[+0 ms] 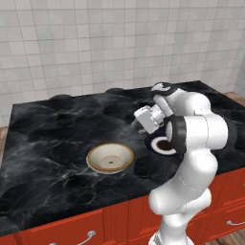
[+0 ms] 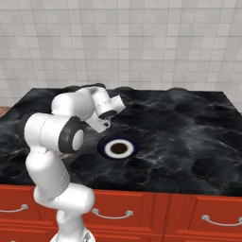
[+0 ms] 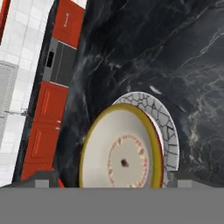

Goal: Move the bowls from the cabinet to the plates on the dining table.

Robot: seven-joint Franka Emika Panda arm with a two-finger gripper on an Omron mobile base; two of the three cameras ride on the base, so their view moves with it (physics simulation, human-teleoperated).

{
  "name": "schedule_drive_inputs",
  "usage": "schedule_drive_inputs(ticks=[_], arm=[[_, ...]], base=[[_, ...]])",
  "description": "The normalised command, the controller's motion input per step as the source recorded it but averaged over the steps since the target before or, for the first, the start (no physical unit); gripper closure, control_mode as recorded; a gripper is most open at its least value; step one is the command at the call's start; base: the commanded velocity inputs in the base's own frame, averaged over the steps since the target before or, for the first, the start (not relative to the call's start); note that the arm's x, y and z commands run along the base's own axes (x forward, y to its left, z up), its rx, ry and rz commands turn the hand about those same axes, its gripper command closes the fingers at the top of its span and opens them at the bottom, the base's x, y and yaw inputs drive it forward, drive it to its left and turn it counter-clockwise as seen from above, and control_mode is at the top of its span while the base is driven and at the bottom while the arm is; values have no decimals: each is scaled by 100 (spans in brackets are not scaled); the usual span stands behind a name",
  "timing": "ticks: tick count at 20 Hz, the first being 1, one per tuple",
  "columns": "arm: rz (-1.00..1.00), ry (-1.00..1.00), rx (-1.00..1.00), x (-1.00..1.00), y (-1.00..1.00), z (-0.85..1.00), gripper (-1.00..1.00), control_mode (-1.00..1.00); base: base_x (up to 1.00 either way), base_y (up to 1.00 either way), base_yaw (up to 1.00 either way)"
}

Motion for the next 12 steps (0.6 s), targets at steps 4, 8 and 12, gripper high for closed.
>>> schedule_drive_inputs(ticks=[4,8,12], arm=[[-32,10,13,-23,-25,53,-100,-100],[-39,7,11,-12,-8,34,-100,-100],[-38,12,17,-12,-14,39,-100,-100]], base=[[0,0,0],[0,0,0],[0,0,0]])
